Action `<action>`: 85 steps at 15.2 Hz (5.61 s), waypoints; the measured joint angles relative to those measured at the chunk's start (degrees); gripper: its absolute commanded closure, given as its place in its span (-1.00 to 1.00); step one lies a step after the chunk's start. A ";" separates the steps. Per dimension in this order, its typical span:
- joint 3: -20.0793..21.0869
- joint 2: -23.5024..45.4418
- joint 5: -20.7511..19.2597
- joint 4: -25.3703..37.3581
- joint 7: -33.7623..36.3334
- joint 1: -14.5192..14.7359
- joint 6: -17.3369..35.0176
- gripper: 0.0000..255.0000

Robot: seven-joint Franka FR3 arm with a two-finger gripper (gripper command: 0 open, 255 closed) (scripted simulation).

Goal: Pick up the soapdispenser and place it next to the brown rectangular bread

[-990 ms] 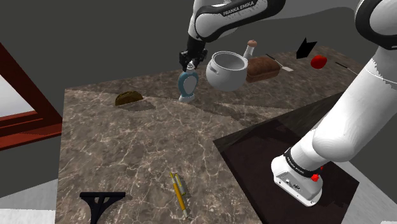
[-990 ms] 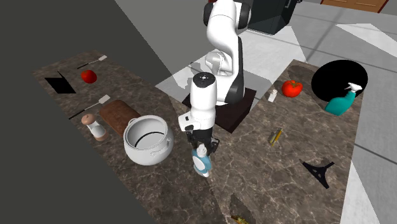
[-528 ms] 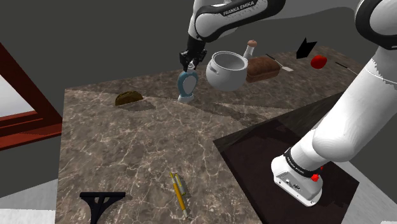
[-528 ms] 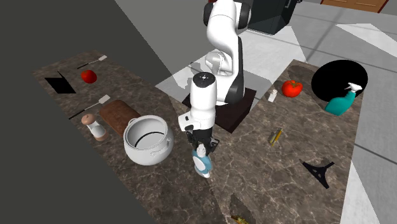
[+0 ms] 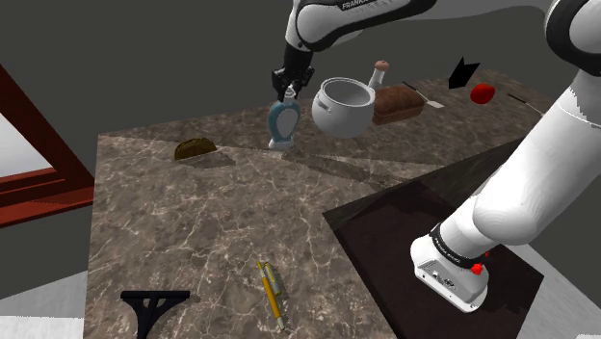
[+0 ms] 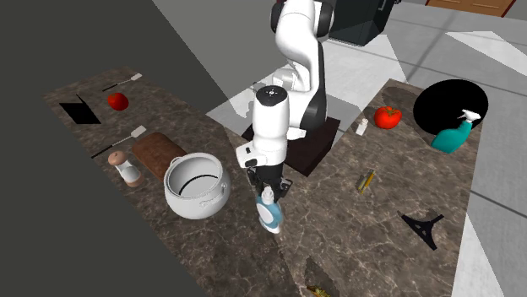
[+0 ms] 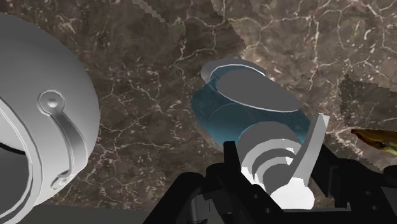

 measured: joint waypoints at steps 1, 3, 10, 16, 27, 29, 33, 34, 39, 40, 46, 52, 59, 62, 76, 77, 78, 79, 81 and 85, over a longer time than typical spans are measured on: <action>-0.04 -0.22 0.05 0.48 -0.12 -0.07 -0.70 1.00; -0.02 -0.58 0.08 1.53 -0.05 -0.06 -2.10 1.00; -0.08 -1.93 0.29 5.29 -0.18 -0.18 -7.20 1.00; -0.03 -2.29 0.27 9.40 0.06 -0.13 -11.67 1.00; -0.01 -2.45 0.20 17.69 0.34 -0.12 -20.12 1.00; -0.01 -2.22 0.15 19.69 0.41 -0.10 -21.89 1.00; 0.01 -1.86 0.05 23.31 0.54 -0.07 -25.14 1.00; 0.01 -1.70 0.03 24.18 0.55 -0.07 -25.86 1.00; 0.02 -0.41 -0.20 29.71 0.70 -0.02 -30.10 1.00; 0.06 -0.01 -0.30 31.03 0.82 0.05 -31.02 1.00; 0.23 2.26 -0.75 38.64 1.30 0.38 -36.40 1.00; 0.41 6.15 -1.52 49.47 1.80 0.95 -43.36 1.00; -1.56 0.12 0.53 43.68 -3.17 -2.79 -43.70 1.00; -3.38 -4.52 1.82 37.58 -7.08 -5.18 -42.41 1.00; -13.98 -15.72 3.86 25.11 -25.93 -13.76 -42.67 1.00; -15.06 -15.79 3.88 25.33 -27.64 -14.46 -43.12 1.00; -15.77 -16.16 3.87 25.15 -28.81 -14.92 -43.42 1.00; -16.70 -16.51 3.84 24.55 -30.34 -15.53 -43.31 1.00; -18.50 -16.45 3.84 24.72 -33.24 -16.65 -43.73 1.00; -22.20 -16.61 3.79 24.59 -39.15 -18.93 -44.37 1.00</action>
